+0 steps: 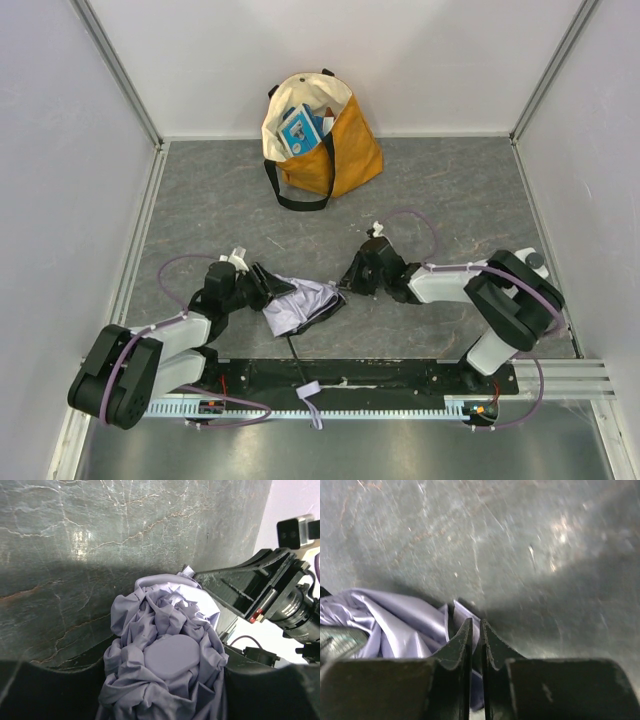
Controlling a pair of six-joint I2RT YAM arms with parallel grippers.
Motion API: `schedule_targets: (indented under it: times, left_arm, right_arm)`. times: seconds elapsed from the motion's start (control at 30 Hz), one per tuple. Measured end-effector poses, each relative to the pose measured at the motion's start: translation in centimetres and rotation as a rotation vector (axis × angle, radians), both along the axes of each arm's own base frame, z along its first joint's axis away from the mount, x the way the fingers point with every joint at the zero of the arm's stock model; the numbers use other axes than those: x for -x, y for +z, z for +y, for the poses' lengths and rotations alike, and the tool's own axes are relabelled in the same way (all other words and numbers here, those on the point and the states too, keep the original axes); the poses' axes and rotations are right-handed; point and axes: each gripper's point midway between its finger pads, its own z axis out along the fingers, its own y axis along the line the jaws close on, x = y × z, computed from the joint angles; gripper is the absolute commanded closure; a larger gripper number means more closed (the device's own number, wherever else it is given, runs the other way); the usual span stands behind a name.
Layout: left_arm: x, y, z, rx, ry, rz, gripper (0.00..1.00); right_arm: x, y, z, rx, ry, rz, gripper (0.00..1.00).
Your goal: Put away the umbrella
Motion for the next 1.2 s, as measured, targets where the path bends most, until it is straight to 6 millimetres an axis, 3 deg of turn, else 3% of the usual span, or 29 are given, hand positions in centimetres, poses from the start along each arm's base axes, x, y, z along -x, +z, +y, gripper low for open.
schedule_targets:
  times: [0.13, 0.23, 0.3, 0.47, 0.57, 0.63, 0.7, 0.8, 0.93, 1.0, 1.1, 1.2]
  left_arm:
    - [0.0, -0.4, 0.2, -0.025, 0.01, 0.035, 0.98]
    - [-0.2, -0.8, 0.6, -0.054, 0.033, 0.071, 0.98]
    - [-0.4, -1.0, 0.8, -0.078, 0.049, 0.099, 0.98]
    - [-0.8, -1.4, 1.3, -0.143, 0.084, 0.147, 0.98]
    - [-1.1, -1.4, 1.0, -0.17, 0.085, 0.155, 0.98]
    - [-1.2, -1.4, 0.9, -0.179, 0.084, 0.149, 0.98]
    - [-1.2, -1.4, 0.7, -0.177, 0.081, 0.144, 0.98]
    - [-1.2, -1.4, 0.8, -0.18, 0.097, 0.164, 0.98]
    - [-1.0, -1.4, 1.4, -0.225, 0.148, 0.256, 0.98]
    - [-1.0, -1.4, 1.7, -0.258, 0.168, 0.298, 0.98]
    - [-1.2, -1.4, 1.8, -0.287, 0.181, 0.33, 0.98]
    - [-1.3, -1.6, 1.3, -0.284, 0.172, 0.325, 0.98]
  right_arm:
    - [-2.2, 0.1, 1.3, 0.014, -0.001, -0.047, 0.84]
    - [-3.3, 0.2, 1.4, 0.069, 0.031, -0.101, 0.77]
    - [-4.2, 0.4, 1.2, 0.153, 0.075, -0.133, 0.7]
    - [-5.9, 2.0, -0.5, 0.44, 0.163, -0.245, 0.38]
    - [-5.1, 4.7, -0.6, 0.526, 0.231, -0.318, 0.29]
    - [-4.0, 6.6, 0.7, 0.507, 0.283, -0.36, 0.29]
    - [-2.4, 8.1, 2.3, 0.43, 0.332, -0.38, 0.36]
    - [0.2, 8.4, 2.4, 0.327, 0.343, -0.353, 0.38]
    - [3.8, 6.5, 0.6, 0.256, 0.385, -0.266, 0.23]
    - [4.8, 6.4, 0.3, 0.254, 0.427, -0.271, 0.18]
    - [5.1, 7.9, 1.5, 0.247, 0.498, -0.339, 0.18]
    - [4.3, 10.2, 4.1, 0.243, 0.546, -0.417, 0.18]
